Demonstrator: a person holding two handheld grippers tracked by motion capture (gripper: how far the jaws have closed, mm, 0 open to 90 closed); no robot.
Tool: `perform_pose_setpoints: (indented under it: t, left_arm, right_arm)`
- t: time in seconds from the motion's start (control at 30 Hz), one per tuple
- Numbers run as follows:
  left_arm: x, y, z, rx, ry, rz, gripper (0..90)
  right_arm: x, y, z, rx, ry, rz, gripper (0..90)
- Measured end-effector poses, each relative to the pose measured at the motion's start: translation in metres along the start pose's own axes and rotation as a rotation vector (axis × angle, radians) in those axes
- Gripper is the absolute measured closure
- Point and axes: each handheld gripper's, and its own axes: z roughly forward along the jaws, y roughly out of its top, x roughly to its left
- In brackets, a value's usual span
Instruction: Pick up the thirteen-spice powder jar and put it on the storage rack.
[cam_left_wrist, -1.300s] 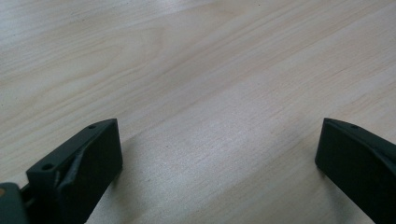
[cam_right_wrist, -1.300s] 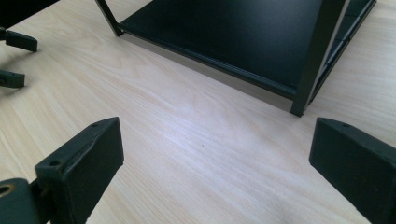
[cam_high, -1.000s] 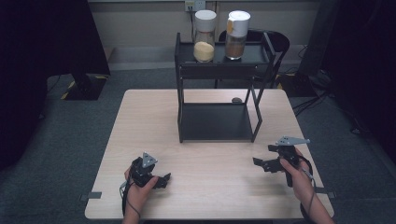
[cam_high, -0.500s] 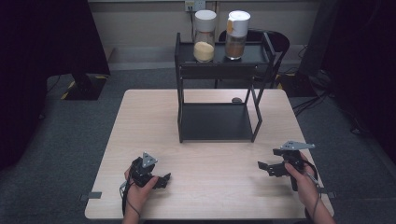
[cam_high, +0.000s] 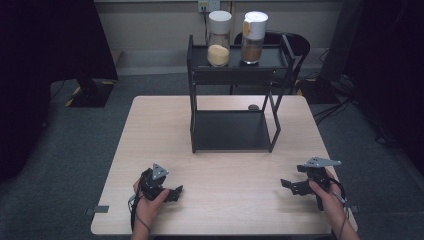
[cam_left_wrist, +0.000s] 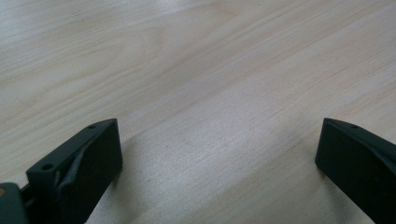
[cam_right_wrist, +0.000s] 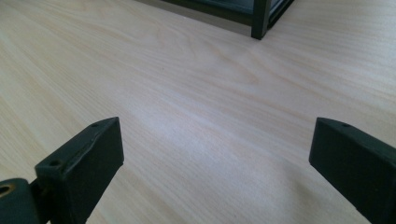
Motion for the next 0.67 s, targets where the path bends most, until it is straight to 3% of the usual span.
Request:
perform_pose_setpoints:
  t: [0.33,0.67]
  left_arm:
    - [0.0,0.0,0.0,0.0,0.0,0.0,0.0]
    - [0.0,0.001,0.0,0.003,-0.001,-0.001,0.0]
  right_arm:
    - [0.0,-0.01,-0.004,0.03,-0.028,-0.024,2.1]
    - [0.009,-0.01,-0.005,0.102,-0.056,-0.12,1.8]
